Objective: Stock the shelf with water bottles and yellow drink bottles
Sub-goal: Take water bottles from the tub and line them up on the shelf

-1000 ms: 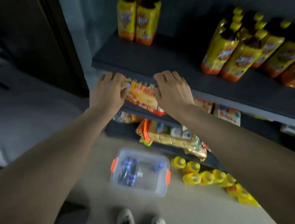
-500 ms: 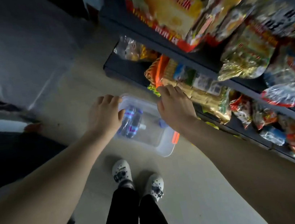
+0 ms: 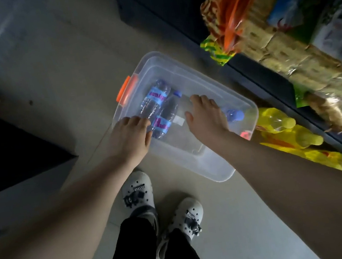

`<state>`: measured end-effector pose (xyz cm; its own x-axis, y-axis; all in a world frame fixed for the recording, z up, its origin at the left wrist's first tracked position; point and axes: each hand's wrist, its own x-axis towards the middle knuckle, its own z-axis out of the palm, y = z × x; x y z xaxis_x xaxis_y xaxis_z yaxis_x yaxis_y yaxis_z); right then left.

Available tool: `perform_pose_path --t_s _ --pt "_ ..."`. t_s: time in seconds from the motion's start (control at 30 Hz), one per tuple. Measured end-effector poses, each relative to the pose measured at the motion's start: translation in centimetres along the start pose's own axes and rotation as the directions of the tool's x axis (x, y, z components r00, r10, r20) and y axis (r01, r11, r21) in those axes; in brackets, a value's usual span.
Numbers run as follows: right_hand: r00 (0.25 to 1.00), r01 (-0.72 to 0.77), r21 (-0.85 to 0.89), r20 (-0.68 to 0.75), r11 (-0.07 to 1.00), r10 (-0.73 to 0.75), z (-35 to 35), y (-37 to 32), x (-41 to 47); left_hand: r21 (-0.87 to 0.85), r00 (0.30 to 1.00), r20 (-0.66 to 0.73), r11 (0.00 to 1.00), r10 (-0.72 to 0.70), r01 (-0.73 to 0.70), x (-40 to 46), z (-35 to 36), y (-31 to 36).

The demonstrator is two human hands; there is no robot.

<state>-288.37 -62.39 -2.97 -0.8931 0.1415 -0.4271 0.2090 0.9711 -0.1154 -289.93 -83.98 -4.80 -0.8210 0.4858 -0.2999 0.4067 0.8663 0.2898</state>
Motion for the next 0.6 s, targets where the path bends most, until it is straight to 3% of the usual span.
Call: perform_pose_path --t_s 0.17,0.4,0.53,0.6 --pt "0.999 -0.029 0.032 0.042 0.999 0.028 7.6 0.0 4.6 0.044 0.997 0.004 0.996 0.082 -0.082 2.1 6.0 -2.3" --pt "0.961 -0.266 0.255 0.151 0.93 0.233 14.0 -0.6 9.4 0.142 0.972 -0.17 0.98 0.164 -0.14 2.0 8.2 -3.1" --pt "0.862 -0.506 0.476 0.246 0.719 0.443 16.8 -2.1 11.6 0.129 0.954 -0.228 0.977 0.195 -0.169 2.1 8.7 -3.3" --pt "0.825 -0.56 0.548 0.299 0.621 0.48 17.8 -2.7 12.2 0.128 0.948 -0.241 0.975 0.21 -0.184 2.1 8.9 -3.3"
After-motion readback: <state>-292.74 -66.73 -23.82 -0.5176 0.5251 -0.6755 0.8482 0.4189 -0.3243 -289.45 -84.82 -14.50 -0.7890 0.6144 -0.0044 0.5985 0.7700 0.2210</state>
